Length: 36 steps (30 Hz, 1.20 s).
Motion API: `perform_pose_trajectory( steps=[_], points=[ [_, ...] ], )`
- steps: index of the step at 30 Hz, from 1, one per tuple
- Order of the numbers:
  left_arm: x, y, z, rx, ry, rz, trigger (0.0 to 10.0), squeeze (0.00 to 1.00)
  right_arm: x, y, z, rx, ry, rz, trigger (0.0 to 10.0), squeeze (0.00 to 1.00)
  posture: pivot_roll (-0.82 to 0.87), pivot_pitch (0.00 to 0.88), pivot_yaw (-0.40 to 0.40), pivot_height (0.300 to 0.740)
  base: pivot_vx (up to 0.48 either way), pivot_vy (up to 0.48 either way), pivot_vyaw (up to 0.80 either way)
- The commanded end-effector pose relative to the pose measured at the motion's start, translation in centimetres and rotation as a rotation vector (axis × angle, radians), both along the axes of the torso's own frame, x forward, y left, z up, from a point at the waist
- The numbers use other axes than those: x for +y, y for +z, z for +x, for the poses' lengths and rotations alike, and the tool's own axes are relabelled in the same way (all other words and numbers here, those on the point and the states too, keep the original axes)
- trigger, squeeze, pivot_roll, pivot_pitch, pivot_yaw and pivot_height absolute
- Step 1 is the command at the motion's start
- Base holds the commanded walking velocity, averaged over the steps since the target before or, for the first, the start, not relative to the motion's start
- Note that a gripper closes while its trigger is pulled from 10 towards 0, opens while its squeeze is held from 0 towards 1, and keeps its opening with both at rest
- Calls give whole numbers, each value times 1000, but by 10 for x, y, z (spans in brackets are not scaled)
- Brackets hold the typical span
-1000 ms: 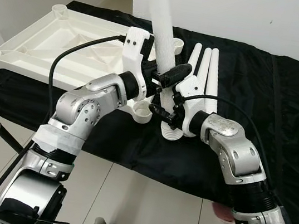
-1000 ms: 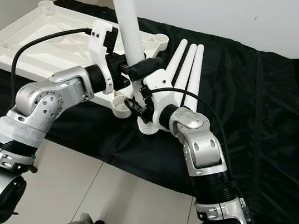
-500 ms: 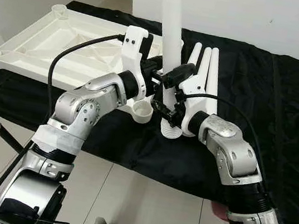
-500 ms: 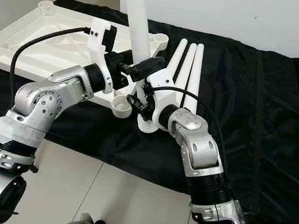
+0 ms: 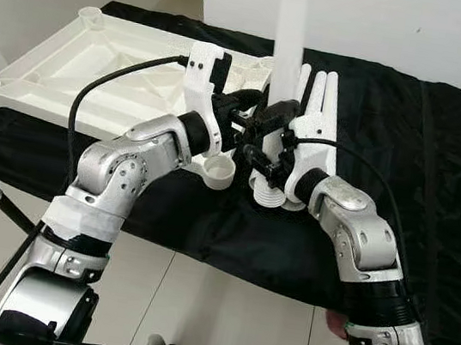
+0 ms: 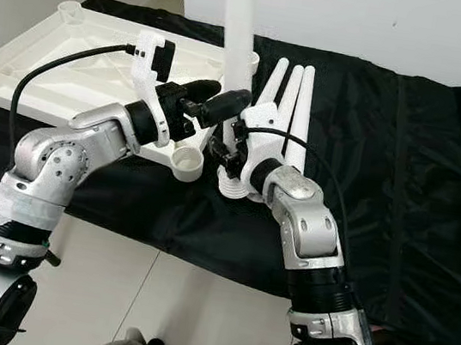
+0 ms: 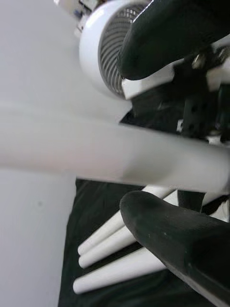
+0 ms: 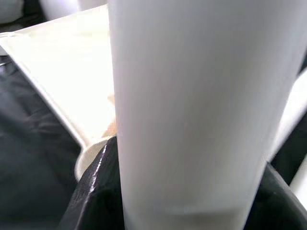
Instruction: Building children table
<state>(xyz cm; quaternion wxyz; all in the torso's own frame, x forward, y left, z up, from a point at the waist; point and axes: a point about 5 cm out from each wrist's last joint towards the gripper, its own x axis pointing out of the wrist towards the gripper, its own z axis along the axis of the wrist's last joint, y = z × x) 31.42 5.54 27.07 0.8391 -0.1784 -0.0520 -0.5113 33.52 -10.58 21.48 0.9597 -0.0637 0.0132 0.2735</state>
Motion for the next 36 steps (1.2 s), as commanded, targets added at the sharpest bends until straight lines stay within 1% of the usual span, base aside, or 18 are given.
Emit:
perform_pose_trajectory(
  steps=[1, 3, 7, 10, 16, 18, 19, 20, 21, 22, 23, 25, 27, 28, 30, 31, 32, 36],
  points=[
    [-1, 2, -9, -51, -131, -9, 10000, 0, 0, 4, 2, -17, -18, 21, 10000, 0, -120, 109, 119, 740, 0, 0, 0],
    [3, -5, -13, -43, -140, 10, 10000, 0, -9, 6, 6, -29, -96, 58, 10000, 0, -120, 109, 119, 740, 0, 0, 0],
    [6, -10, -14, -42, -136, 38, 10000, 0, -13, 6, 8, -31, -130, 77, 10000, 0, -120, 109, 119, 740, 0, 0, 0],
    [11, -19, -16, -32, -115, 75, 10000, 0, -19, 7, 9, -42, -170, 98, 10000, 0, -120, 109, 119, 740, 0, 0, 0],
    [30, -41, -19, 26, -88, 149, 10000, 0, -24, 8, 8, -65, -213, 125, 10000, 0, -131, 108, 121, 740, 0, 0, 0],
    [43, -55, -14, 54, -18, 224, 10000, 0, -25, 9, 8, -73, -222, 136, 10000, 0, -131, 106, 122, 740, 0, 0, 0],
    [43, -55, -14, 54, -18, 224, 10000, 0, -25, 9, 8, -73, -222, 136, 10000, 0, -131, 106, 122, 740, 0, 0, 0],
    [47, -59, -12, 62, 5, 251, 10000, 0, -26, 9, 8, -78, -225, 139, 10000, 0, -131, 106, 122, 740, 0, 0, 0],
    [54, -67, -7, 106, 43, 269, 10000, 0, -26, 10, 9, -85, -229, 149, 10000, 0, -131, 106, 122, 740, 0, 0, 0],
    [54, -67, -7, 106, 43, 269, 10000, 0, -26, 10, 9, -85, -229, 149, 10000, 0, -131, 106, 122, 740, 0, 0, 0],
    [59, -73, -4, 123, 75, 286, 10000, 0, -26, 10, 9, -88, -235, 153, 10000, 0, -131, 102, 122, 740, 0, 0, 0],
    [68, -89, 4, 178, 160, 330, 10000, 0, -26, 11, 10, -93, -244, 164, 10000, 0, -133, 101, 120, 740, 0, 0, 0],
    [77, -102, 13, 223, 276, 379, 10000, 0, -27, 12, 10, -100, -254, 170, 10000, 0, -133, 101, 120, 740, 0, 0, 0],
    [77, -102, 13, 223, 276, 379, 10000, 0, -27, 12, 10, -100, -254, 170, 10000, 0, -133, 101, 120, 740, 0, 0, 0],
    [83, -108, 19, 262, 354, 395, 10000, 0, -28, 12, 10, -102, -260, 172, 10000, 0, -133, 101, 120, 740, 0, 0, 0],
    [83, -108, 19, 262, 354, 395, 10000, 0, -28, 12, 10, -102, -260, 172, 10000, 0, -133, 101, 120, 740, 0, 0, 0],
    [90, -111, 25, 316, 433, 381, 10000, 0, -29, 12, 11, -104, -268, 174, 10000, 0, -138, 99, 121, 740, 0, 0, 0],
    [97, -107, 30, 324, 488, 359, 10000, 0, -34, 11, 11, -106, -291, 174, 10000, 0, -140, 95, 120, 740, 0, 0, 0]
  ],
)
